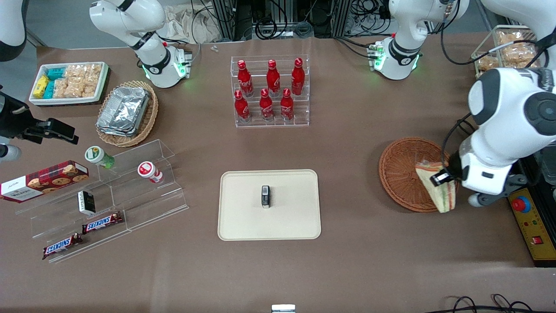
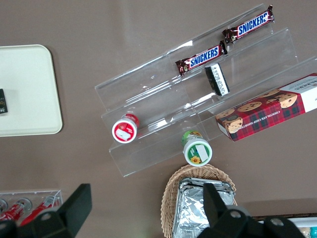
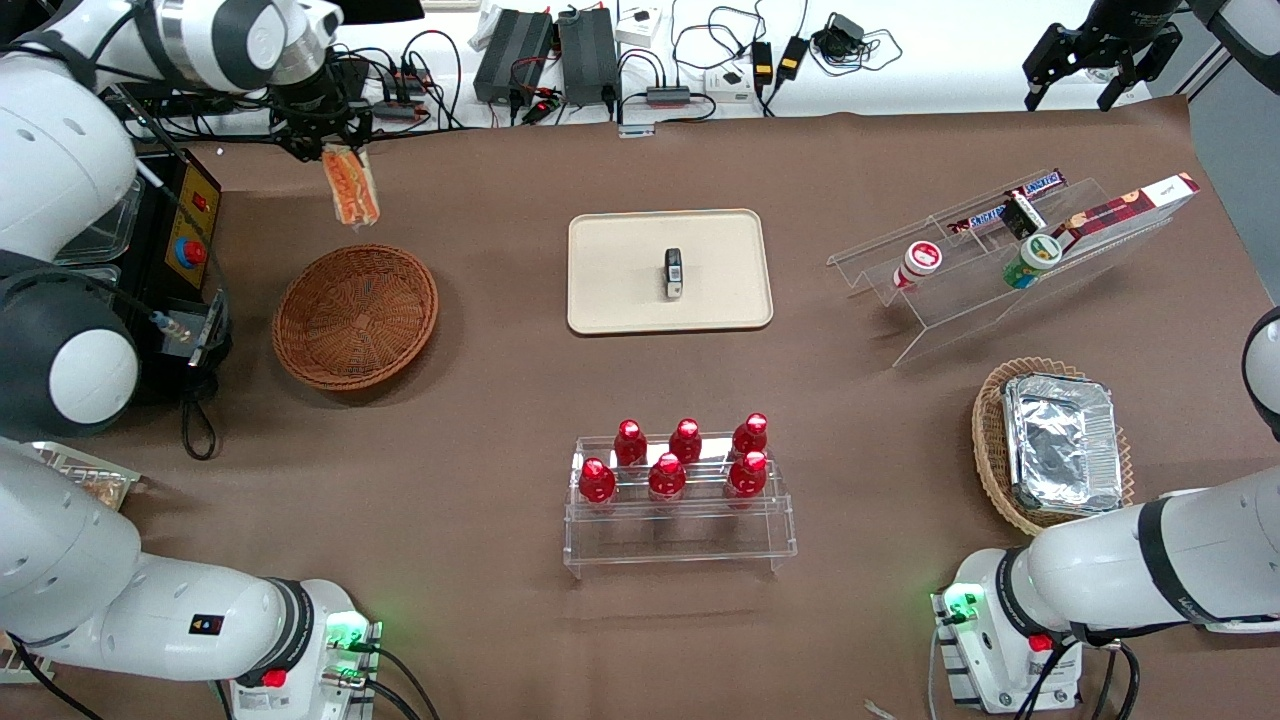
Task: Place sandwich from basket to tray
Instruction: 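Lift the sandwich out of the basket with the left gripper, then carry the sandwich over the cream tray beside the black box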
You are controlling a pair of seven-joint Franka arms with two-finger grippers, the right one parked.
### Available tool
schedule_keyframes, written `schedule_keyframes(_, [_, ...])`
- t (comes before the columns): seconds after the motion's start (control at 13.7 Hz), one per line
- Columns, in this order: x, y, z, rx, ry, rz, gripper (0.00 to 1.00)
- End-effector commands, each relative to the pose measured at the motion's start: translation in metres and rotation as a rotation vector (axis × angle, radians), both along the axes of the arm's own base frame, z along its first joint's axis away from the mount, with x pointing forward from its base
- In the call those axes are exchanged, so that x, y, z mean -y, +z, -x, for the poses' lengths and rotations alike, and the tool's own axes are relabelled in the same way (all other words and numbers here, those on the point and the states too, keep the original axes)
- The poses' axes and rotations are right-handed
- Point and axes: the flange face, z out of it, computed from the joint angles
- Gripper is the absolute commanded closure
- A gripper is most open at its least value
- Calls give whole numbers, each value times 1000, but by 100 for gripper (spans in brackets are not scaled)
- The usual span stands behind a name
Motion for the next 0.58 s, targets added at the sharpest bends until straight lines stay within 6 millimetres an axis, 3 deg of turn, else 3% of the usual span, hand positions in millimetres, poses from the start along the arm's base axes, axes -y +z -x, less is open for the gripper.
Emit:
schedule_keyframes(0.0, [45, 8, -26, -39, -55, -24, 59])
schedule_keyframes(0.22, [122, -26, -22, -67, -135, -36, 59])
schedule_keyframes(0.36, [157, -49, -28, -58, -112, -32, 59])
schedule_keyframes(0.51, [208, -79, -30, -11, -159, -17, 59])
